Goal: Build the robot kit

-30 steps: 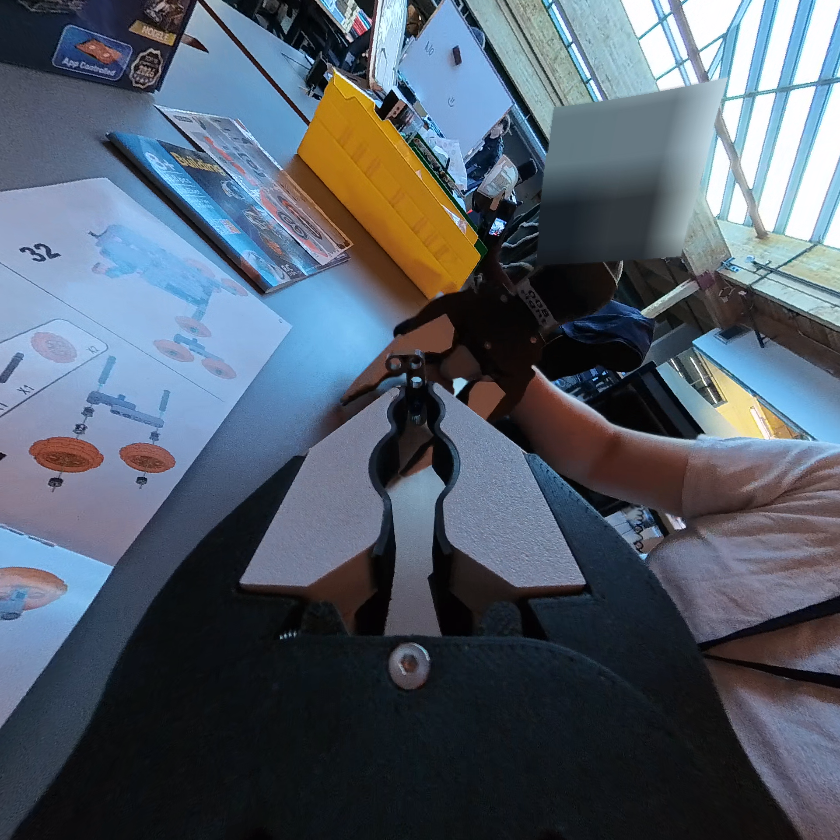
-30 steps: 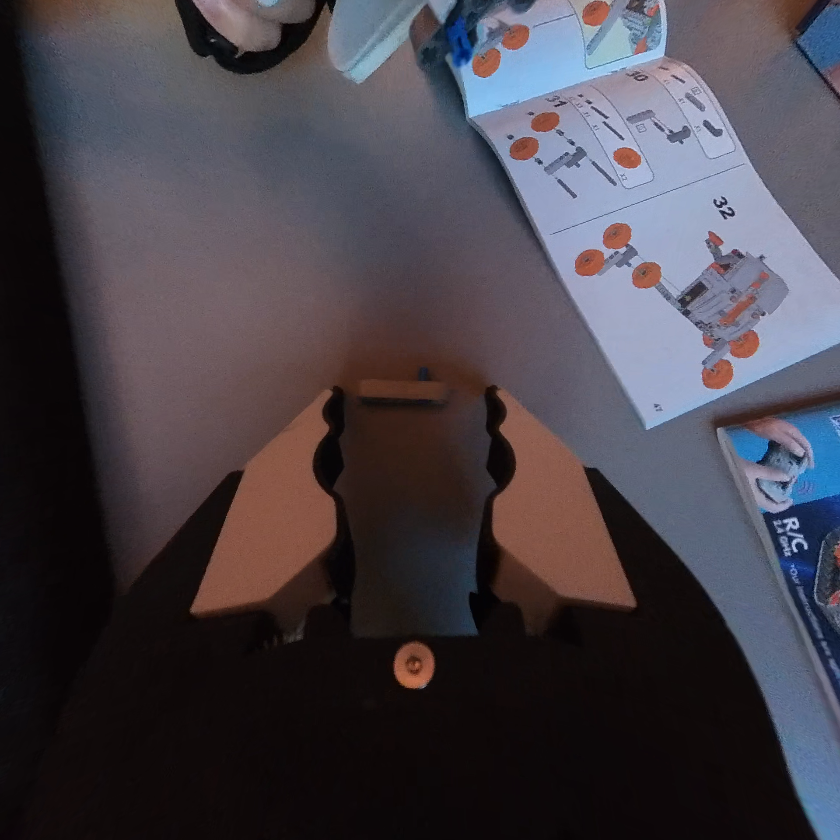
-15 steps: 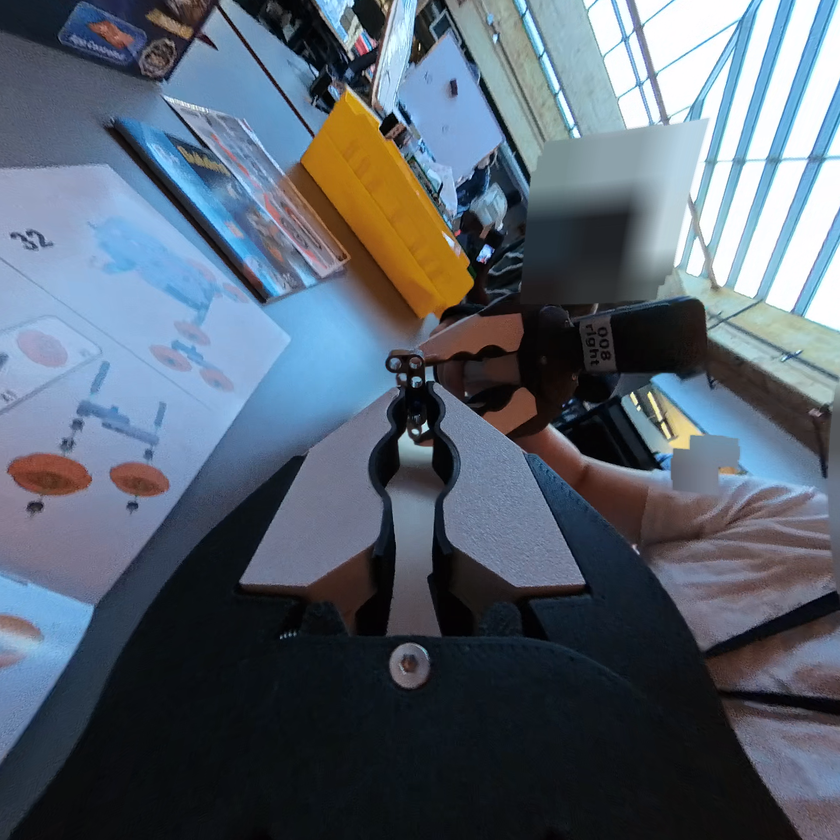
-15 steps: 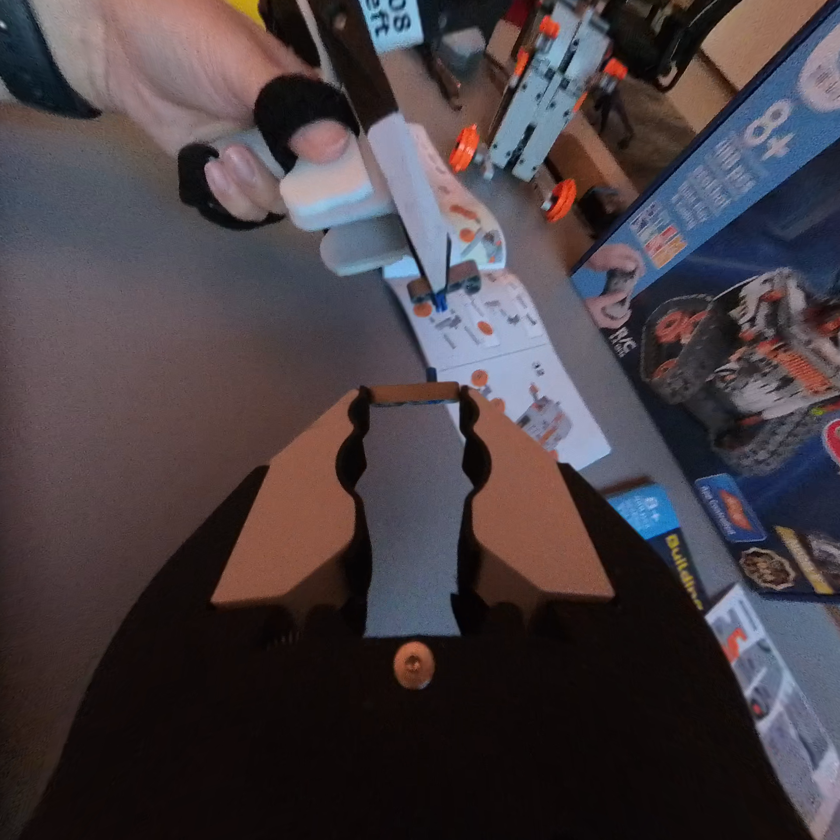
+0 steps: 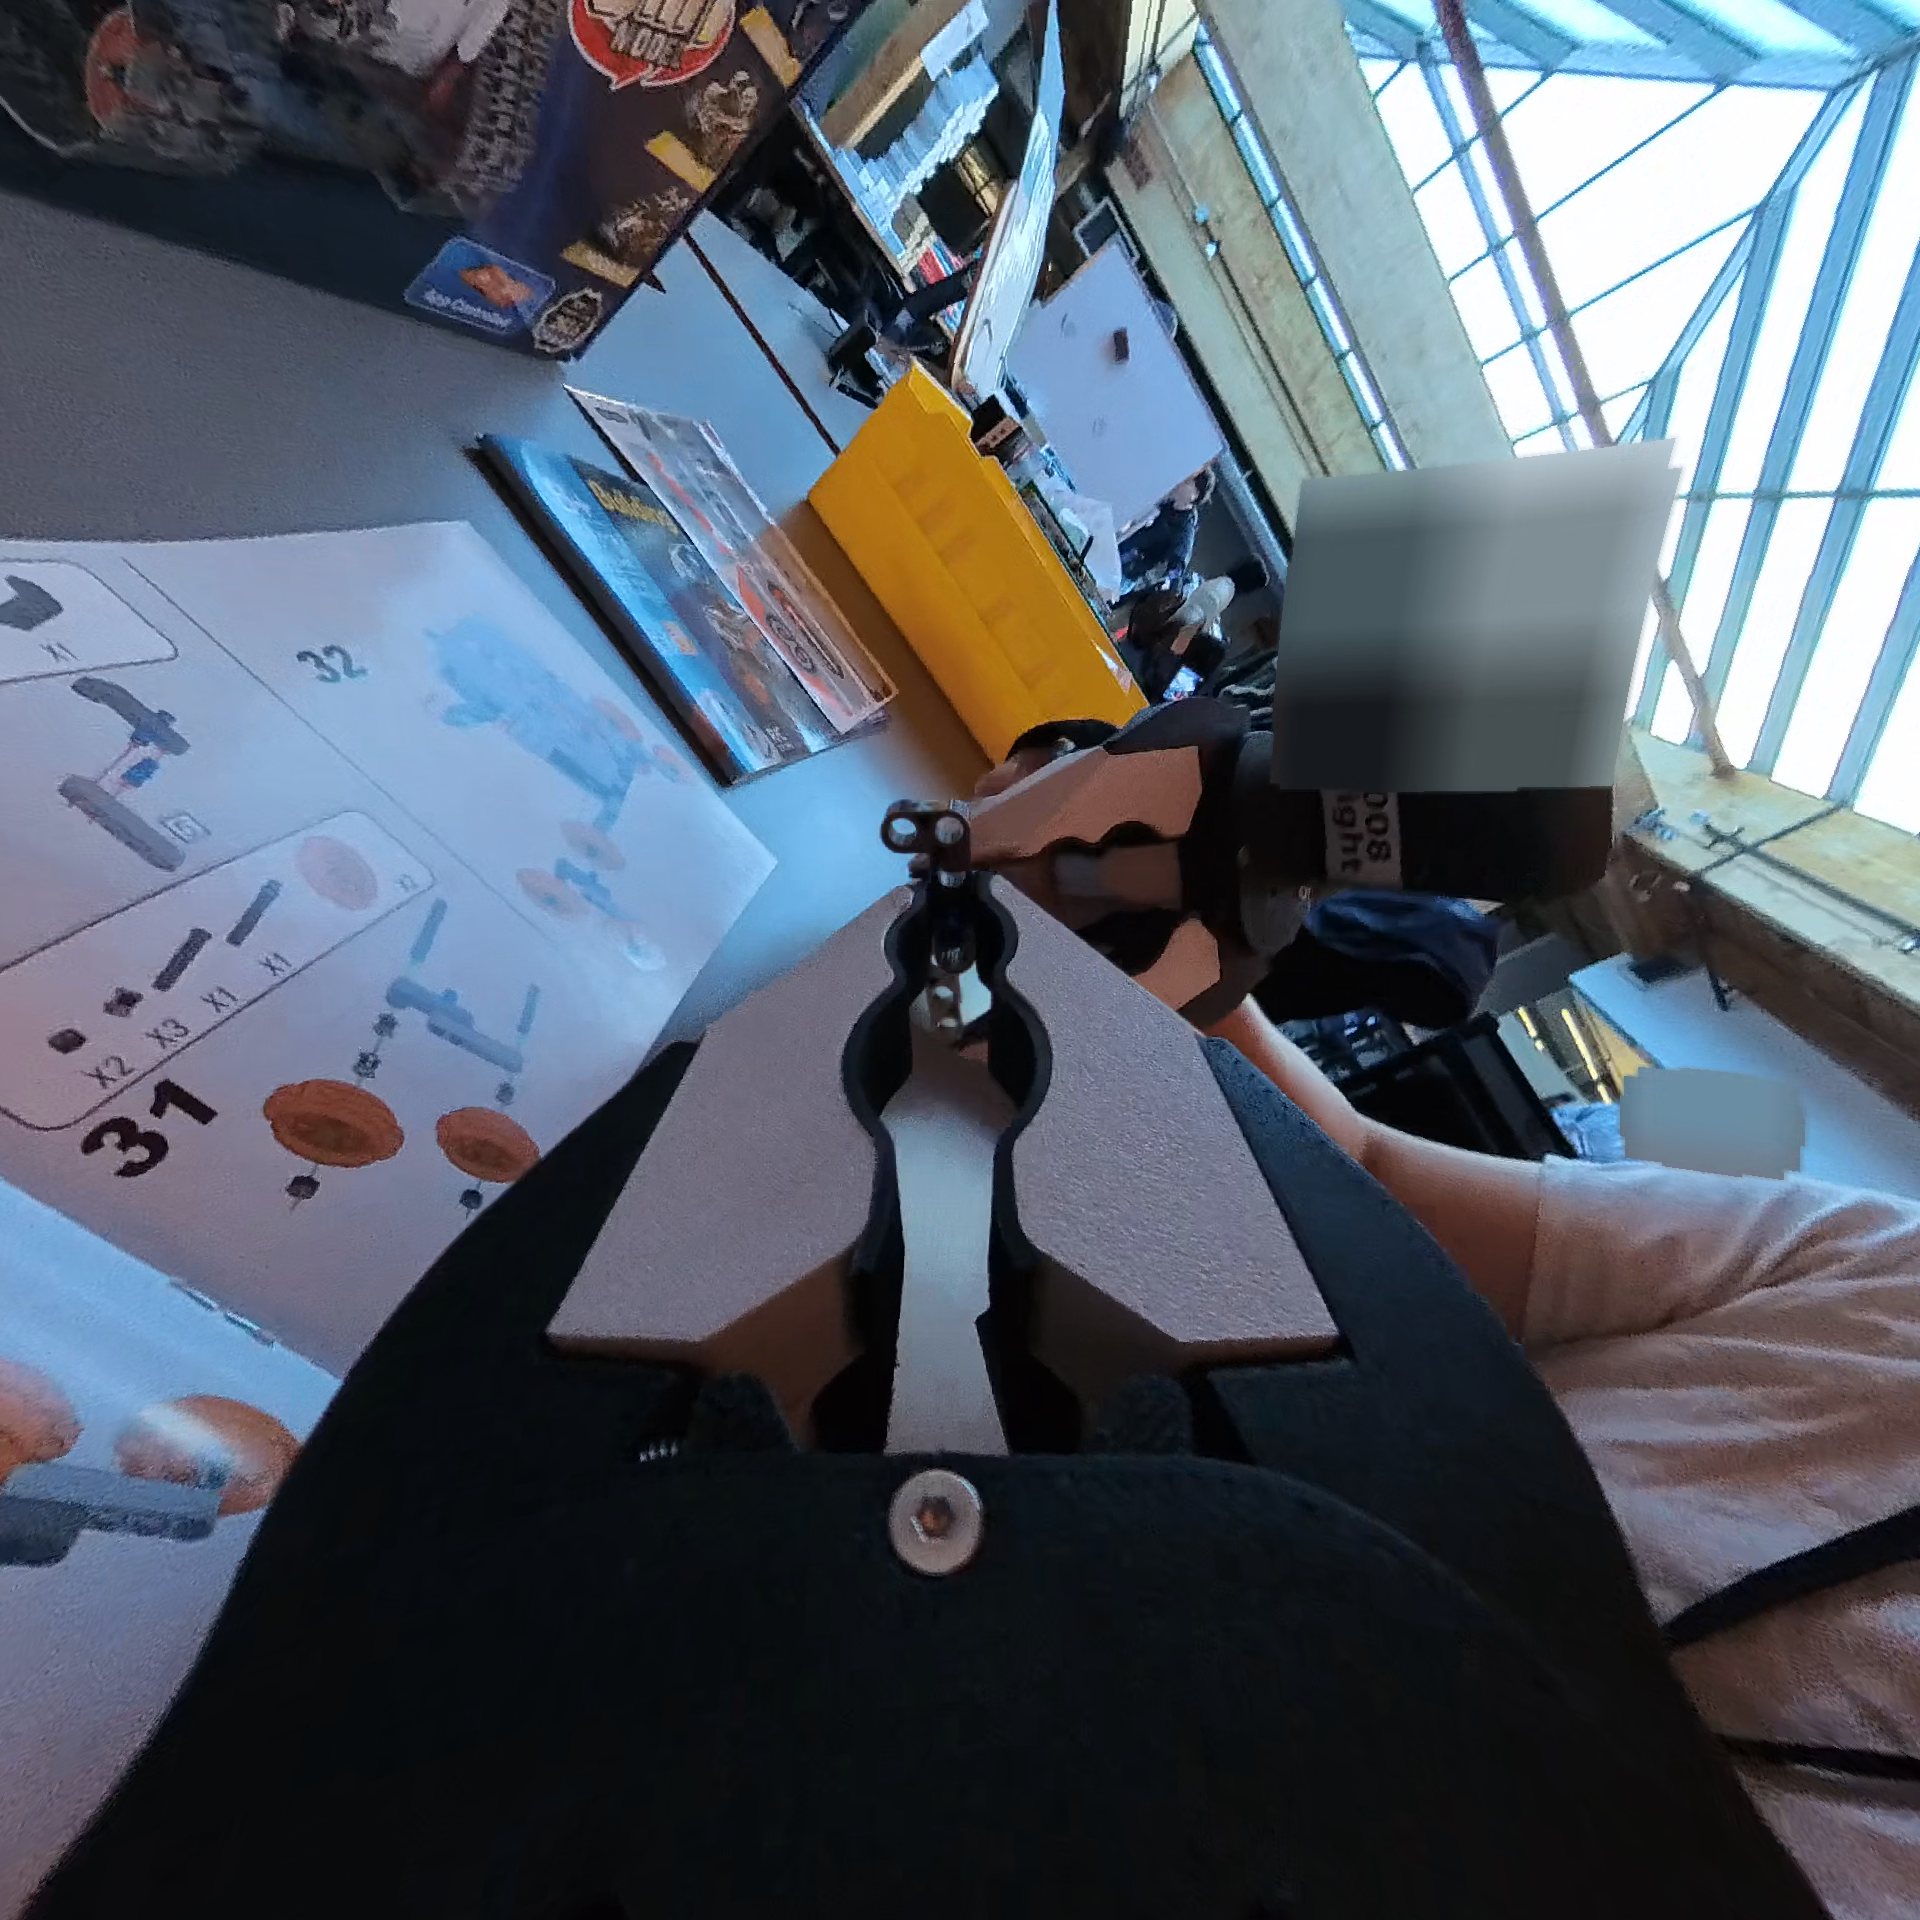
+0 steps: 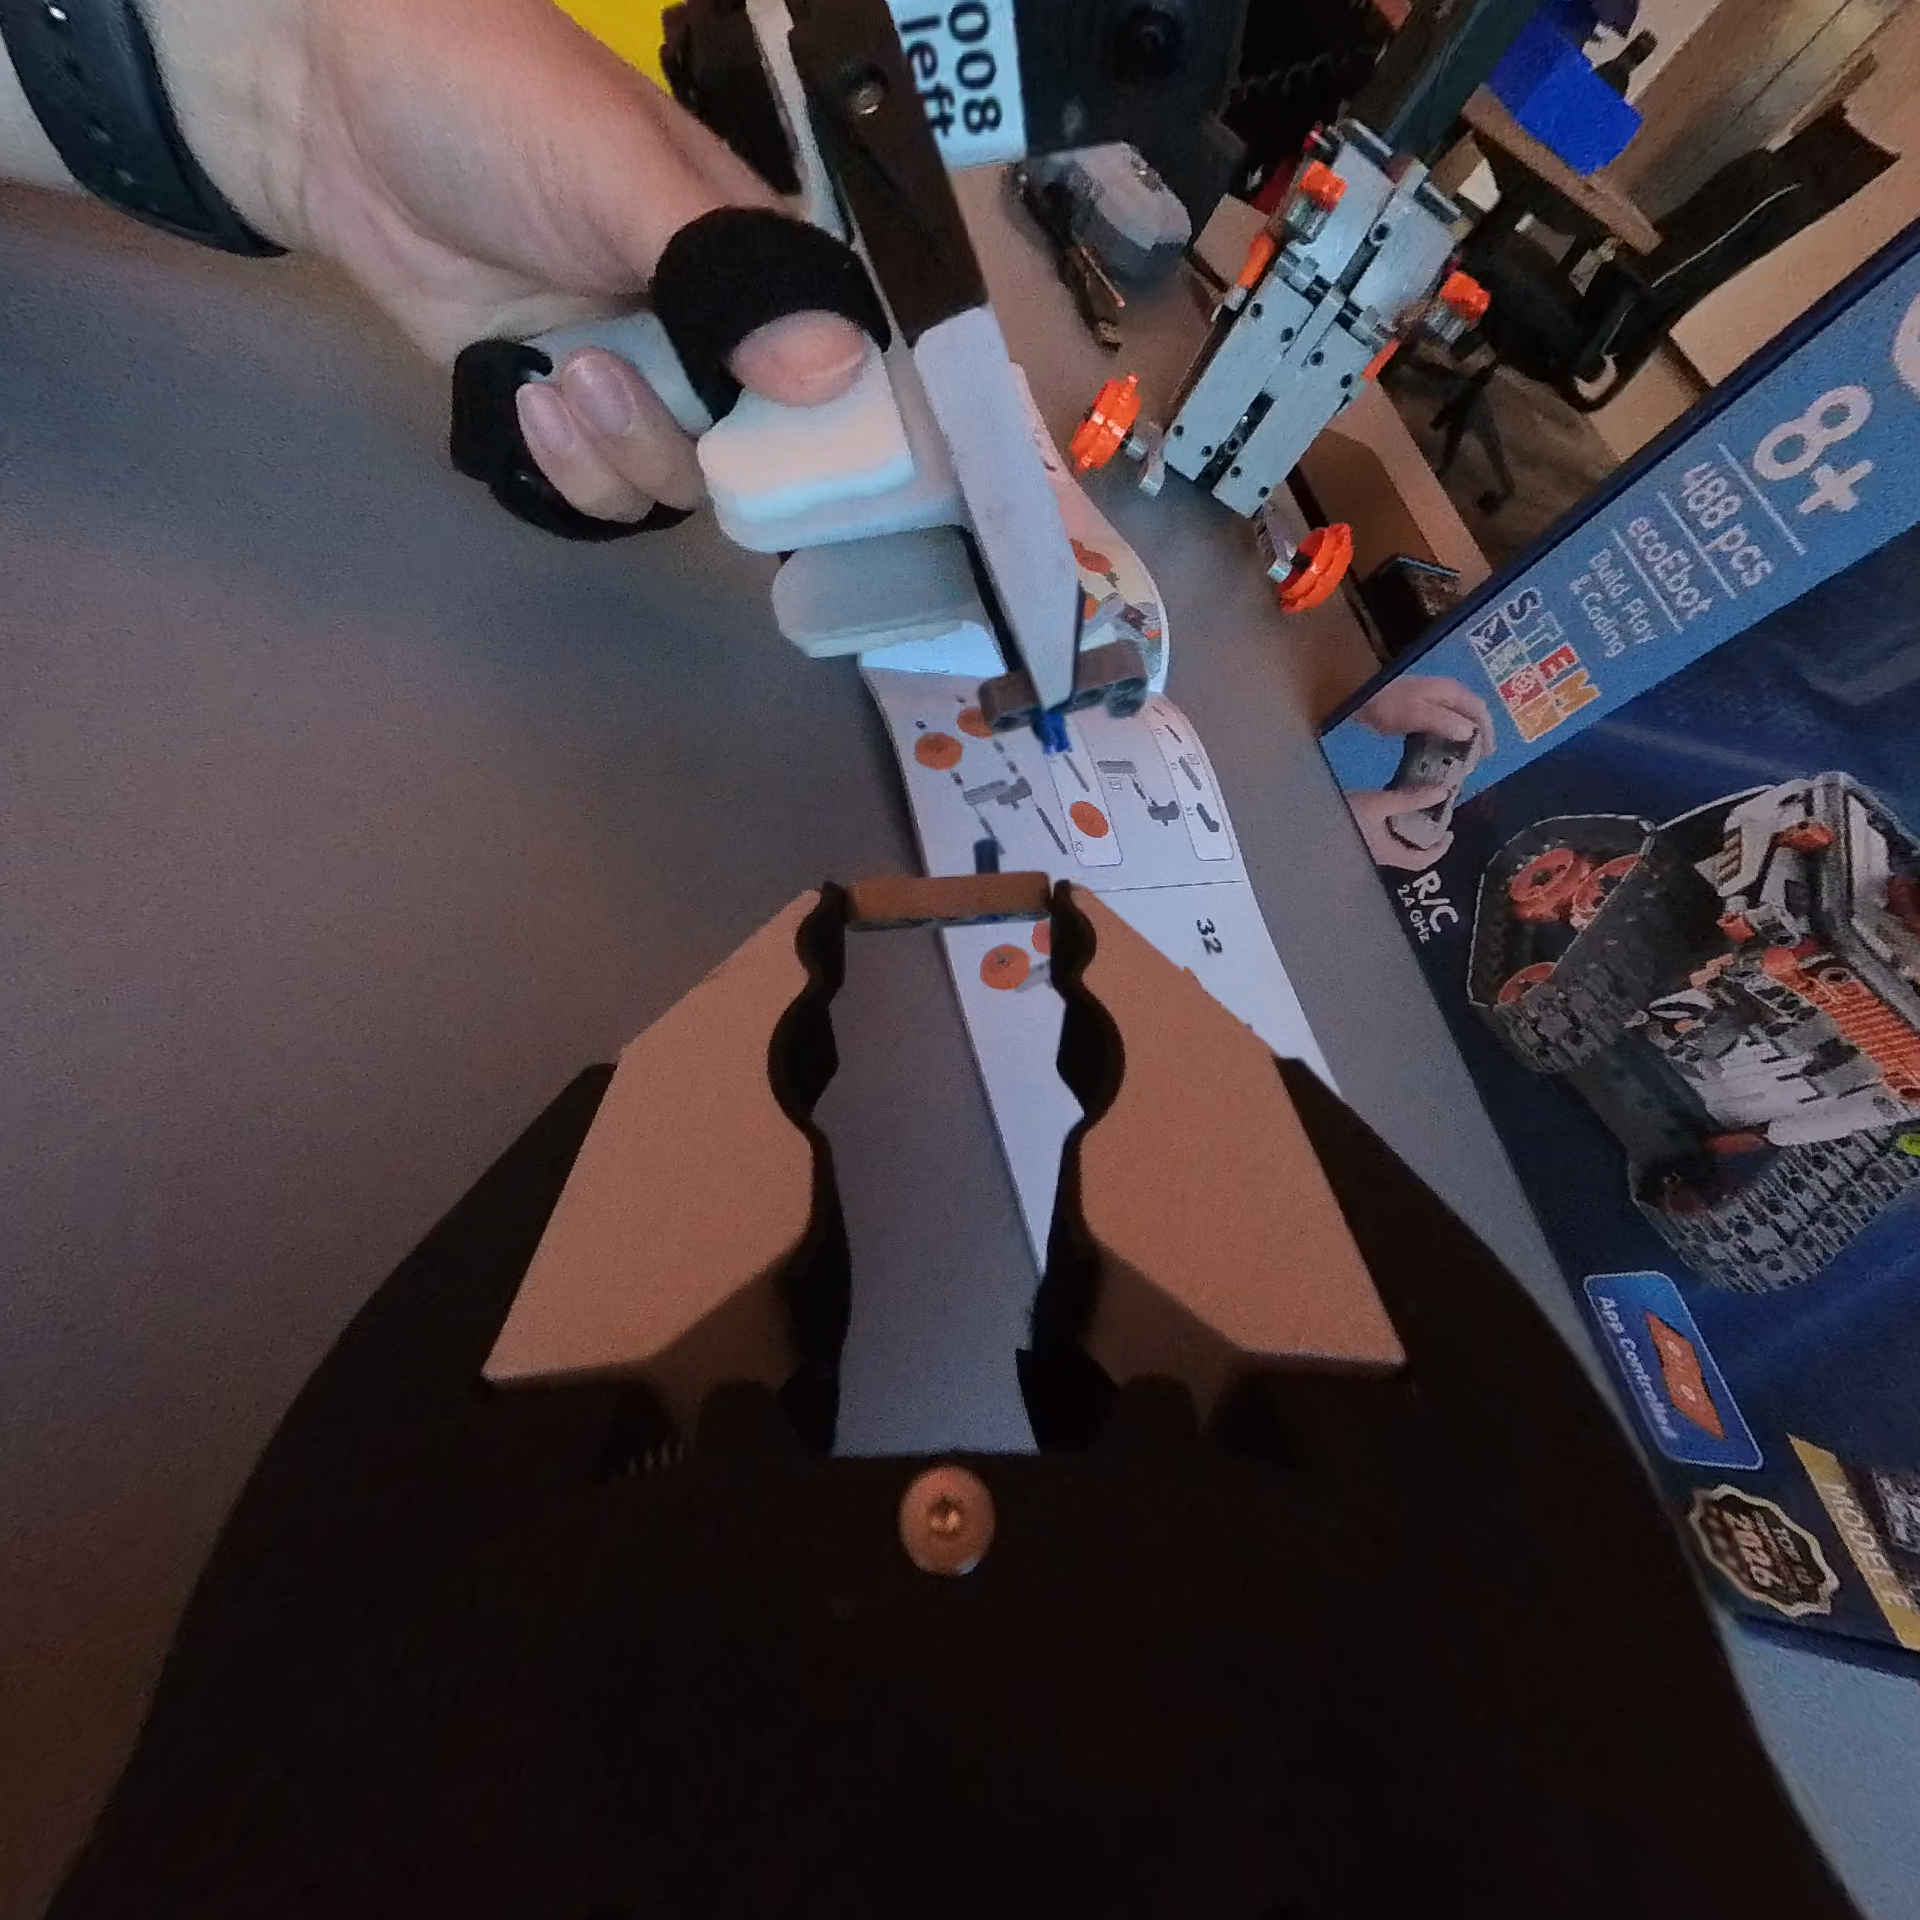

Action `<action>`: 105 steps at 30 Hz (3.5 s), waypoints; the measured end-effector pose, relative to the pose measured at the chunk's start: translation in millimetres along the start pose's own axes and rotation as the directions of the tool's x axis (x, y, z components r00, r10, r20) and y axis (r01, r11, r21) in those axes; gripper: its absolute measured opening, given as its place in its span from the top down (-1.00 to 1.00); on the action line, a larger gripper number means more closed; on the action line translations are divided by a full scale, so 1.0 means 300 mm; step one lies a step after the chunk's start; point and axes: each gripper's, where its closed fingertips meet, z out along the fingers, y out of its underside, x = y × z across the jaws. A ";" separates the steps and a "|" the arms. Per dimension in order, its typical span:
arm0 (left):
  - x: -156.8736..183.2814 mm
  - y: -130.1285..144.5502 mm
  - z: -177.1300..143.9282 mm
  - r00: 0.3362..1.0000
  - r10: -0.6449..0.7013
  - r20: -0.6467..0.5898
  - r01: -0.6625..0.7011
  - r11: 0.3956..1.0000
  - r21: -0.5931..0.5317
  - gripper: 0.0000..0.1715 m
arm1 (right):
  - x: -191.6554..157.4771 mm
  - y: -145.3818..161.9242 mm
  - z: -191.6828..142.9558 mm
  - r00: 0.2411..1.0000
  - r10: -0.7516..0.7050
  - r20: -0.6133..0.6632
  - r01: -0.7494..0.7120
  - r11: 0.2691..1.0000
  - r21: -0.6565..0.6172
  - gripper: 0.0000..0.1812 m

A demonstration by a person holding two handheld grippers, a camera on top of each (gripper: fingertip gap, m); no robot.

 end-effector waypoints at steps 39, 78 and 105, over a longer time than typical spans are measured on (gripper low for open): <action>0.039 0.005 0.039 0.984 -0.131 -0.122 0.140 0.988 0.066 0.95 | 0.008 -0.061 -0.025 0.997 0.074 -0.031 -0.073 0.997 0.015 0.58; 0.031 0.023 0.047 0.950 -0.250 -0.186 0.262 0.964 0.043 0.95 | 0.002 -0.048 -0.024 0.990 -0.114 -0.086 0.105 0.989 -0.102 0.58; -0.018 0.054 0.062 0.998 -0.002 0.062 0.003 1.000 -0.010 0.95 | -0.015 0.003 -0.001 1.000 0.023 -0.009 -0.024 0.992 -0.125 0.58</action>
